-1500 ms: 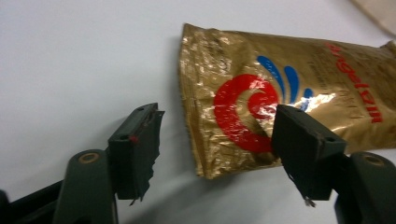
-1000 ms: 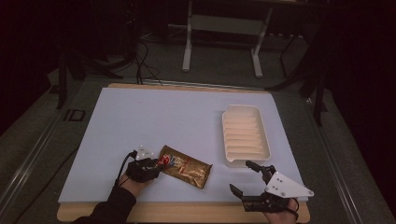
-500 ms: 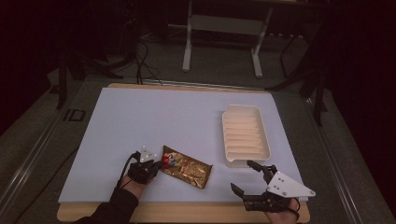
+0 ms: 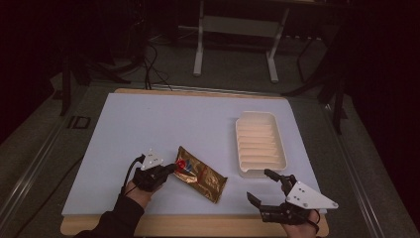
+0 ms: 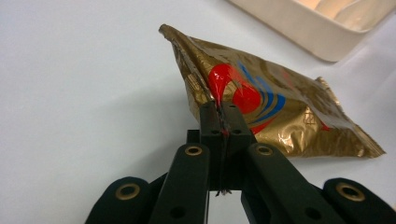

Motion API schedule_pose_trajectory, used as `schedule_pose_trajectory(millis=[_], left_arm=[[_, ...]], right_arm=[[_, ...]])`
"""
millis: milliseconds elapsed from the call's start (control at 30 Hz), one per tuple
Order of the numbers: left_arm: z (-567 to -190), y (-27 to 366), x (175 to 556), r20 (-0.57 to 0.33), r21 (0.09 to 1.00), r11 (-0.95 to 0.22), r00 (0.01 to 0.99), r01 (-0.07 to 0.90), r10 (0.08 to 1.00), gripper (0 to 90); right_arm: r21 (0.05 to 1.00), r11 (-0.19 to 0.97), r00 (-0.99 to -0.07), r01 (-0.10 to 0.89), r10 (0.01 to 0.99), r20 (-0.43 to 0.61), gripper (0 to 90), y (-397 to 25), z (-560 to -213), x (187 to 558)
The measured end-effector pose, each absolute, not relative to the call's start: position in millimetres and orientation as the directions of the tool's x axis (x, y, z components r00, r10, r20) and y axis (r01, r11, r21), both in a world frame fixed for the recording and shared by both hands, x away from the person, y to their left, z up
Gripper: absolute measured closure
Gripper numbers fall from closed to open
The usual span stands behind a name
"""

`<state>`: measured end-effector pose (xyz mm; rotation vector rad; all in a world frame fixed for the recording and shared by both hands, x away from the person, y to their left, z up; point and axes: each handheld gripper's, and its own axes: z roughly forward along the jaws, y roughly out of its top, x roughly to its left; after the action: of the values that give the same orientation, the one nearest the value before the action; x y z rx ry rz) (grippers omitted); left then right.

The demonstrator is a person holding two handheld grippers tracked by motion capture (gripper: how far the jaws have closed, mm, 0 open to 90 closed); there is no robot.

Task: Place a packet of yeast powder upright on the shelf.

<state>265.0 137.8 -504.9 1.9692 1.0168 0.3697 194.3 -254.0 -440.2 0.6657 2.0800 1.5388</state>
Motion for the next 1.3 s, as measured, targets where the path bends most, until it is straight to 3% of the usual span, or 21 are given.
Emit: schedule_pose_trajectory(millis=[267,500,633,733,967,1300], left_arm=[[-491.3,133.7,262.4,-0.104,0.819,-0.314,0.662,0.48,0.742,90.0],[-474.1,122.8,257.2,-0.038,0.834,-0.367,0.707,0.412,0.706,90.0],[-466.8,118.0,256.2,-0.012,0.835,-0.391,0.723,0.387,0.691,90.0],[-462.8,116.6,256.7,-0.007,0.844,-0.392,0.739,0.366,0.674,90.0],[-452.2,114.9,258.7,0.04,0.861,-0.421,0.786,0.286,0.616,90.0],[-433.4,114.5,262.1,0.099,0.891,-0.422,0.834,0.169,0.543,90.0]], right_arm=[[0.966,0.231,-0.778,0.113,0.626,-0.059,13.2,-257.7,-440.2,195.5],[0.972,0.201,-0.789,0.122,0.613,-0.027,13.5,-262.6,-439.6,197.4],[0.984,0.17,-0.795,0.062,0.604,-0.054,13.8,-265.7,-438.9,197.5],[0.981,0.192,-0.782,0.039,0.617,-0.09,13.8,-265.4,-437.9,196.4],[0.975,0.186,-0.777,0.119,0.629,-0.025,14.4,-267.9,-436.2,197.9],[0.967,0.239,-0.785,0.091,0.615,-0.079,18.7,-261.9,-431.6,193.2]])
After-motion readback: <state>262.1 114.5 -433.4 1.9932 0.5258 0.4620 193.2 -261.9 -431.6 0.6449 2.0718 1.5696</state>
